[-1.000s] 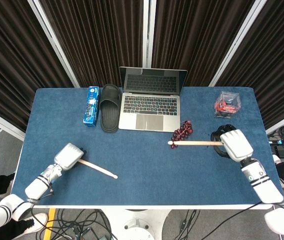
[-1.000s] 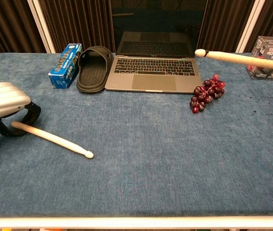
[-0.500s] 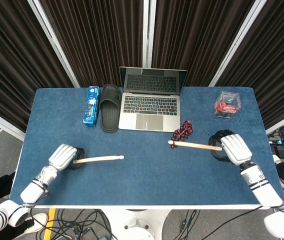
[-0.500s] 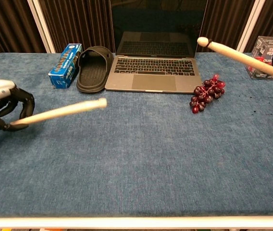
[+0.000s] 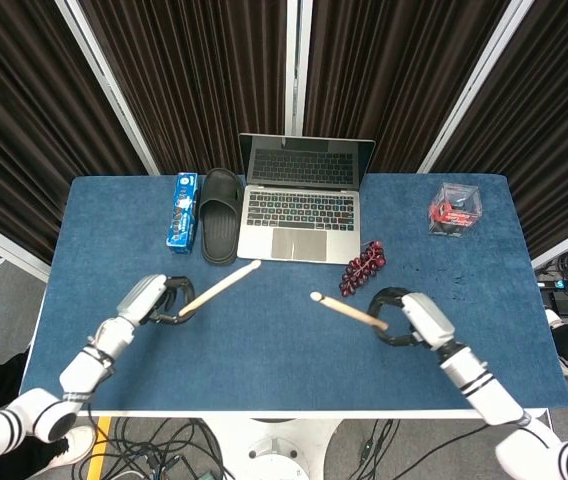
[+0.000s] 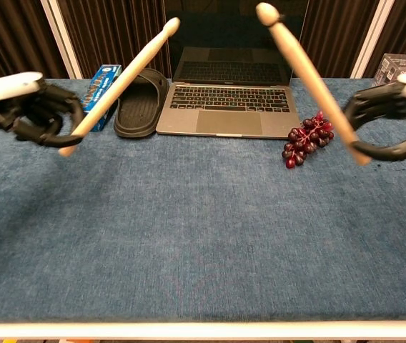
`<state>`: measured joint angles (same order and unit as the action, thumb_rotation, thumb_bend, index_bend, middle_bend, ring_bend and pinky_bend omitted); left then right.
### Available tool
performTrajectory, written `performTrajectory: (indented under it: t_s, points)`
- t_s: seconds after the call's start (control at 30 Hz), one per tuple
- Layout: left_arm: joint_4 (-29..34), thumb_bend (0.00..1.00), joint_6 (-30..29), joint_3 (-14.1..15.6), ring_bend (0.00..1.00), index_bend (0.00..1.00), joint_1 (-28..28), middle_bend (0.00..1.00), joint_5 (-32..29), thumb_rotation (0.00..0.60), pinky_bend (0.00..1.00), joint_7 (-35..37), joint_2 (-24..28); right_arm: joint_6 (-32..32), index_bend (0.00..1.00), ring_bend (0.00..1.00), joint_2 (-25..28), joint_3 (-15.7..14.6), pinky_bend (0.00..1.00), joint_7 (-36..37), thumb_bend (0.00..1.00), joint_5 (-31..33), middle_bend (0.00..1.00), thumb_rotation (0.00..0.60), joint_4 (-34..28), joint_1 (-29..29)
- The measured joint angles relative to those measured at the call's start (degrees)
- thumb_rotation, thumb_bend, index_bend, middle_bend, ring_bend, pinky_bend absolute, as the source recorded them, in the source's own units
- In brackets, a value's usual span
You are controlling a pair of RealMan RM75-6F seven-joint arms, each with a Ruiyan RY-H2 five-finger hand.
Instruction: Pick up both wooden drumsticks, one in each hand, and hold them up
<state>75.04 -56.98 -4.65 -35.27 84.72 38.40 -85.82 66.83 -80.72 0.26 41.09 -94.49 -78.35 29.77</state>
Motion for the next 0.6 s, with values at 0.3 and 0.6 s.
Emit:
performTrajectory:
  t_s: [0.3, 0.6]
  points:
    - [3.25, 0.43, 1.79, -1.24, 0.75, 0.63, -3.37, 0.65, 1.44, 0.600, 0.91, 1.85, -0.79, -4.54, 0.61, 0.30, -6.22, 2.12, 0.27, -2.01, 0.70, 1.55, 0.59, 0.600, -0.76, 4.37]
    - [4.29, 0.43, 2.02, -0.74, 0.75, 0.63, -5.67, 0.65, 3.66, 0.600, 0.91, 1.78, -0.95, -7.11, 0.62, 0.30, -11.65, 5.31, 0.27, -8.18, 0.70, 5.02, 0.59, 0.600, 0.71, 7.44]
